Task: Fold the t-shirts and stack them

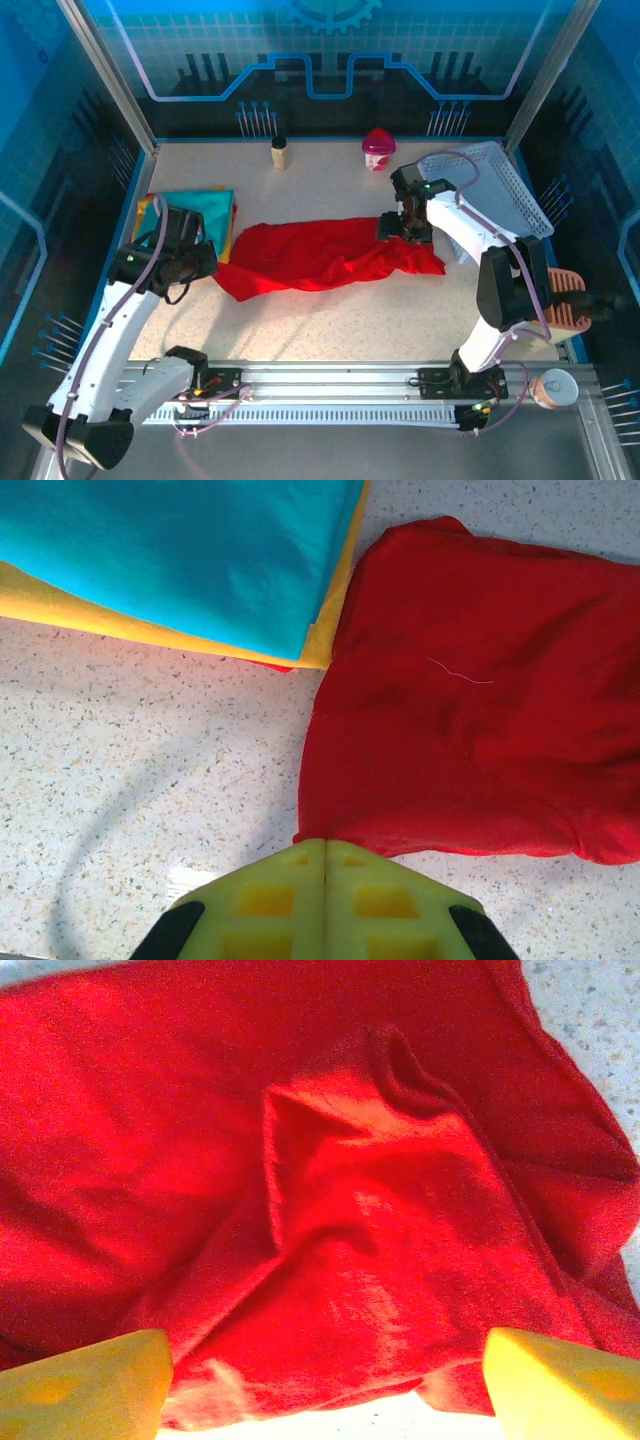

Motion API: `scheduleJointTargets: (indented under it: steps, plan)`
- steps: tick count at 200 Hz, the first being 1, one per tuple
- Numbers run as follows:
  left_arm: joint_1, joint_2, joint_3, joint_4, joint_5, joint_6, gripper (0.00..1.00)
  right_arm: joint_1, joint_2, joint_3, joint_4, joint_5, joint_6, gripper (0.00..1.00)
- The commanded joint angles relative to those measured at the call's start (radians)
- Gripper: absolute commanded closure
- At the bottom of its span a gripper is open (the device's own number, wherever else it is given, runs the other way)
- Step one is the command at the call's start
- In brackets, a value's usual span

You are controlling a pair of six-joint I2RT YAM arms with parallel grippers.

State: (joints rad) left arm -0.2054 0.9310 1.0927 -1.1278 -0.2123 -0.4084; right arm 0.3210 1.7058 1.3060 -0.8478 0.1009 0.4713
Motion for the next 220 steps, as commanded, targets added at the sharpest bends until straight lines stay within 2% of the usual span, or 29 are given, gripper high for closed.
scheduleJointTargets:
  steps: [1,12,31,54,86,136,165,220]
  plan:
    - [0.012,0.003,0.007,0.011,0.027,0.022,1.00,-0.030,-0.101,-0.027,-0.012,0.003,-0.016,0.15]
    - [0.012,0.008,0.005,0.021,0.039,0.019,1.00,-0.037,-0.163,-0.069,0.010,0.015,-0.003,0.18]
    - [0.012,0.012,-0.006,0.052,0.057,0.013,1.00,-0.069,-0.240,-0.156,0.055,0.031,0.024,0.29]
    - [0.012,0.031,-0.013,0.067,0.077,0.015,1.00,-0.136,-0.259,-0.249,0.119,-0.073,0.063,0.42]
    - [0.012,0.027,-0.017,0.063,0.080,0.012,1.00,-0.192,-0.233,-0.319,0.231,-0.157,0.110,0.48]
    - [0.014,0.010,-0.023,0.050,0.080,0.003,1.00,-0.215,-0.107,-0.281,0.298,-0.214,0.148,0.58]
    - [0.014,0.006,-0.028,0.045,0.087,0.000,1.00,-0.218,-0.087,-0.277,0.314,-0.217,0.159,0.62]
    - [0.014,0.000,-0.027,0.040,0.080,0.003,1.00,-0.229,-0.146,-0.277,0.281,-0.168,0.156,0.77]
